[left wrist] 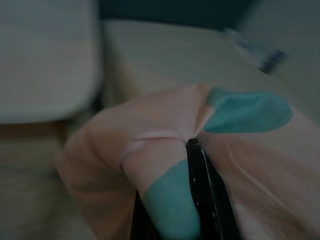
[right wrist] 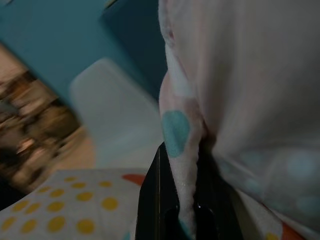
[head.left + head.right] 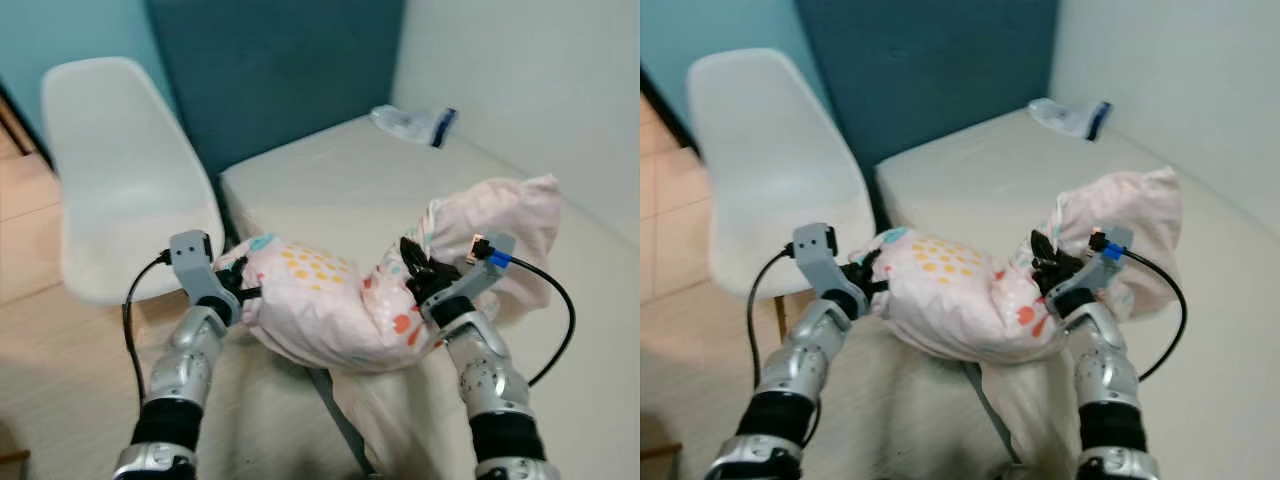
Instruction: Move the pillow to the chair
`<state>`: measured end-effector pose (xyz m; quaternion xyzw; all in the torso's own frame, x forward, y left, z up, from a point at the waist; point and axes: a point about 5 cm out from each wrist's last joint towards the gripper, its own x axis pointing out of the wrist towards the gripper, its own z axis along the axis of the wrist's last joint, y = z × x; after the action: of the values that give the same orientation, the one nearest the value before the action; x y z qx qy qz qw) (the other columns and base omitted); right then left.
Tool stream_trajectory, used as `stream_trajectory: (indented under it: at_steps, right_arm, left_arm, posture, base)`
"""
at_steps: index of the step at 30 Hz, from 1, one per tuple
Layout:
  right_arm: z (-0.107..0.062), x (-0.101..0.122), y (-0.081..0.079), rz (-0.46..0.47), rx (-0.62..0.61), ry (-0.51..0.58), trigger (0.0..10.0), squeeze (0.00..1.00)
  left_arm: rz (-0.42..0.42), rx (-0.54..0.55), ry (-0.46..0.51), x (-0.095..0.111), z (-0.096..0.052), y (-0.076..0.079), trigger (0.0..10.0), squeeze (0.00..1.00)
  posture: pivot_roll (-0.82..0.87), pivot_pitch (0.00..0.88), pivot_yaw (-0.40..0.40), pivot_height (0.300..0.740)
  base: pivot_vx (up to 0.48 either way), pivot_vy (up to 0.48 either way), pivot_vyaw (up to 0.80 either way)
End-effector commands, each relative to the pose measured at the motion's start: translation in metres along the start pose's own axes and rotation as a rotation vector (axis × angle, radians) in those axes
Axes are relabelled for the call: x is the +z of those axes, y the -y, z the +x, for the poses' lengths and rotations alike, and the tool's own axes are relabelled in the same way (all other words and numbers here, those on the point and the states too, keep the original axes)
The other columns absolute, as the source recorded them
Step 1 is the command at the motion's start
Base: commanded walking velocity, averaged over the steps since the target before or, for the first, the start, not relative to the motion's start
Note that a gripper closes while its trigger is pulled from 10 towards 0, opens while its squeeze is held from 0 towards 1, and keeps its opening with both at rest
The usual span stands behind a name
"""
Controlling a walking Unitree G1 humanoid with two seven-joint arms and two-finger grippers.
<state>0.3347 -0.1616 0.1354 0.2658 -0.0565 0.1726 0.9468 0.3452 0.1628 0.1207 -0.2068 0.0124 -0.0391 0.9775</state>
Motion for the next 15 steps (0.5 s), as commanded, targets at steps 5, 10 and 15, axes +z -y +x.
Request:
stream_trajectory:
  at_steps: [5,10,15]
  right_arm:
    - [0.0001,-0.0077,-0.0092,0.011,0.061,-0.03,10.0,0.0]
    - [-0.001,-0.0066,-0.0072,0.005,0.056,-0.03,10.0,0.0]
    - [-0.0006,-0.0061,-0.0071,0.003,0.059,-0.03,10.0,0.0]
  left_arm:
    - [0.03,0.026,0.05,0.0077,-0.0011,-0.0038,10.0,0.0]
    - [0.033,0.037,0.038,0.0045,-0.0003,-0.0026,10.0,0.0]
    - [0.048,0.043,0.027,0.0029,0.0003,-0.0021,10.0,0.0]
  posture:
    - [-0.06,0.166,0.029,0.74]
    - [-0.06,0.162,0.03,0.74]
    - [-0.06,0.157,0.029,0.74]
  base:
    - [0.0,0.0,0.77]
    - [0.0,0.0,0.77]
    - [0.0,0.0,0.77]
